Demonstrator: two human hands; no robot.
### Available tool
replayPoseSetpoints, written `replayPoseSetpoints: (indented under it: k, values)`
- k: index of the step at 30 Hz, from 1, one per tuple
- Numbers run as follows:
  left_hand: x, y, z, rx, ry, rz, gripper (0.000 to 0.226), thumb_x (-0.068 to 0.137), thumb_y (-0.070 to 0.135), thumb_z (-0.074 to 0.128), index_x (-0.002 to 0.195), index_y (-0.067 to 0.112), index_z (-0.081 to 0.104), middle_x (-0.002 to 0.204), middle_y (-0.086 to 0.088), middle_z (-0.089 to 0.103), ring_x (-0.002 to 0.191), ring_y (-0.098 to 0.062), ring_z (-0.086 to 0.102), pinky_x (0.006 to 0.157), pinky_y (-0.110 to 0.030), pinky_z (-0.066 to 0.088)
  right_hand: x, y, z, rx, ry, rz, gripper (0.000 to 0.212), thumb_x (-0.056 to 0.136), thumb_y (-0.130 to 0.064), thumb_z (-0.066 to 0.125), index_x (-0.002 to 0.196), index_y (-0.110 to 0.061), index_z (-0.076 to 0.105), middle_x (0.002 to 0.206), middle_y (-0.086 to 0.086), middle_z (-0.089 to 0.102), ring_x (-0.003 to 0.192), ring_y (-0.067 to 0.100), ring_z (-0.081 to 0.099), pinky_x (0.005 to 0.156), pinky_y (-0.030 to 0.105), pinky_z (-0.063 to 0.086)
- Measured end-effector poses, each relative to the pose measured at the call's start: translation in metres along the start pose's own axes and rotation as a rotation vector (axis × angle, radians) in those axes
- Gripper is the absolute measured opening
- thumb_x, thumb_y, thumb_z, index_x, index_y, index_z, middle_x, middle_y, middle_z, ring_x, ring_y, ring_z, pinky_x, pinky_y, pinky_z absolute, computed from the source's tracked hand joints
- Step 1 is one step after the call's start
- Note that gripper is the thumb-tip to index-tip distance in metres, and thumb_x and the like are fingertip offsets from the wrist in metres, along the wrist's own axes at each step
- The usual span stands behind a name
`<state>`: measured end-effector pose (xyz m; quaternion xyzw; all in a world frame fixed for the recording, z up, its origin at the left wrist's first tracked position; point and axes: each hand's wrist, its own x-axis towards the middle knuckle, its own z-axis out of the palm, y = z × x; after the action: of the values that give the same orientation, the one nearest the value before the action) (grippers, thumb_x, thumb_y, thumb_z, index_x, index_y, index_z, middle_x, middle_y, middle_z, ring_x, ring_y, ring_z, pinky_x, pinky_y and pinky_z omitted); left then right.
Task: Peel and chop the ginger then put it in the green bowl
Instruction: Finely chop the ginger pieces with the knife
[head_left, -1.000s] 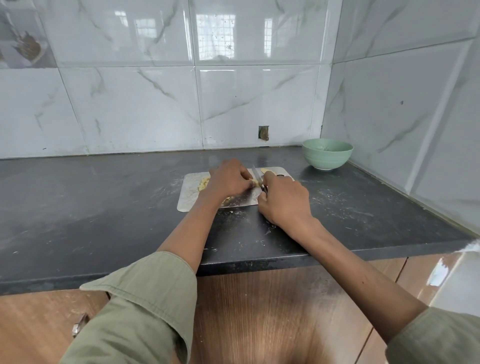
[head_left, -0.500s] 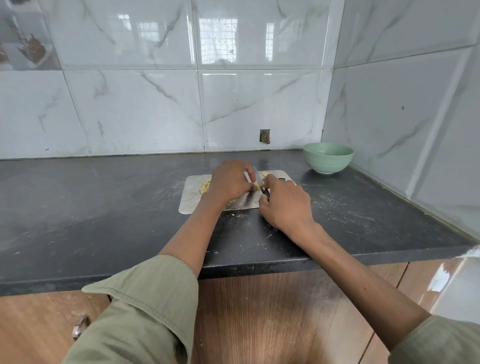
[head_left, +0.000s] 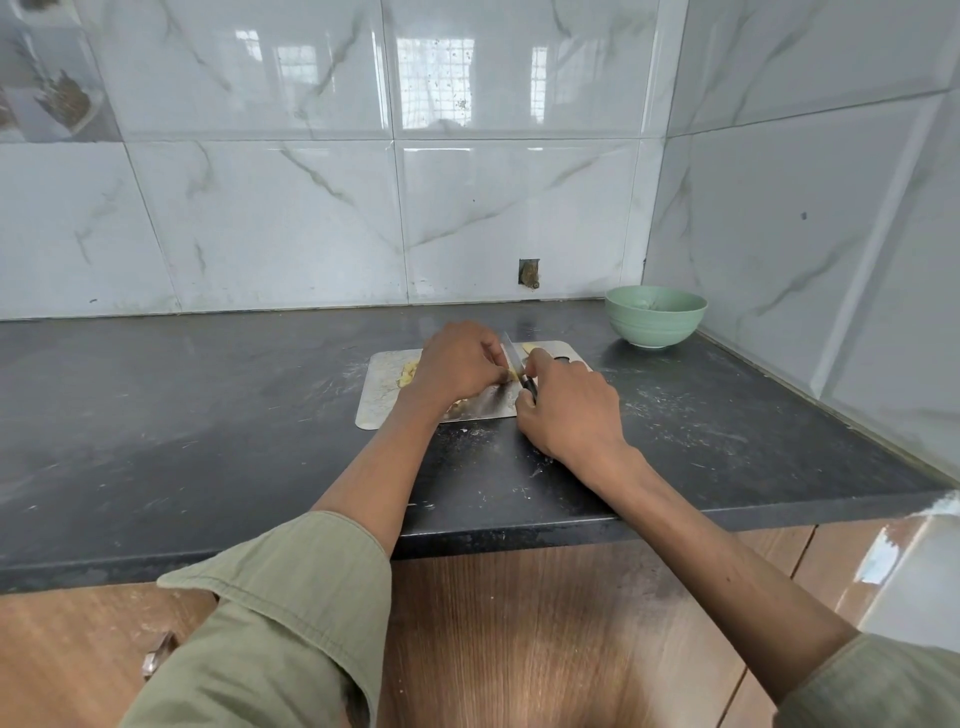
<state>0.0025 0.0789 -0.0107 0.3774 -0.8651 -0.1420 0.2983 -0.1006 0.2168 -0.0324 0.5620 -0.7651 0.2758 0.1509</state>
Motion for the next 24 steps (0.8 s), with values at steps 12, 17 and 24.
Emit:
replayPoseSetpoints:
  k: [12,17,24]
  values:
    - [0.002,-0.004,0.002,-0.085,0.04,-0.002,0.009,0.068,0.022,0.092,0.07,0.022,0.082,0.062,0.006,0.073,0.062,-0.006,0.067,0.069,-0.021,0.05,0.01,0.004,0.001,0.033,-0.056,0.002,0.019,0.092,-0.026,0.054,0.109,-0.021,0.059,0.103,0.009,0.068,0.1,0.035,0.06,0.07,0.037,0.035]
    - [0.002,-0.004,0.003,-0.101,0.045,0.008,0.01,0.067,0.021,0.092,0.068,0.022,0.082,0.062,0.007,0.073,0.062,-0.004,0.067,0.071,-0.024,0.053,0.005,0.004,0.001,0.023,-0.058,0.023,0.021,0.091,-0.027,0.055,0.111,-0.024,0.06,0.106,0.01,0.065,0.1,0.035,0.06,0.072,0.036,0.035]
    - [0.001,-0.005,0.003,-0.117,0.032,0.002,0.013,0.067,0.023,0.094,0.067,0.022,0.081,0.059,0.008,0.072,0.055,-0.001,0.065,0.059,-0.015,0.046,0.013,-0.003,-0.002,-0.004,-0.068,0.01,0.022,0.091,-0.027,0.056,0.111,-0.019,0.061,0.106,0.01,0.067,0.102,0.035,0.061,0.071,0.035,0.037]
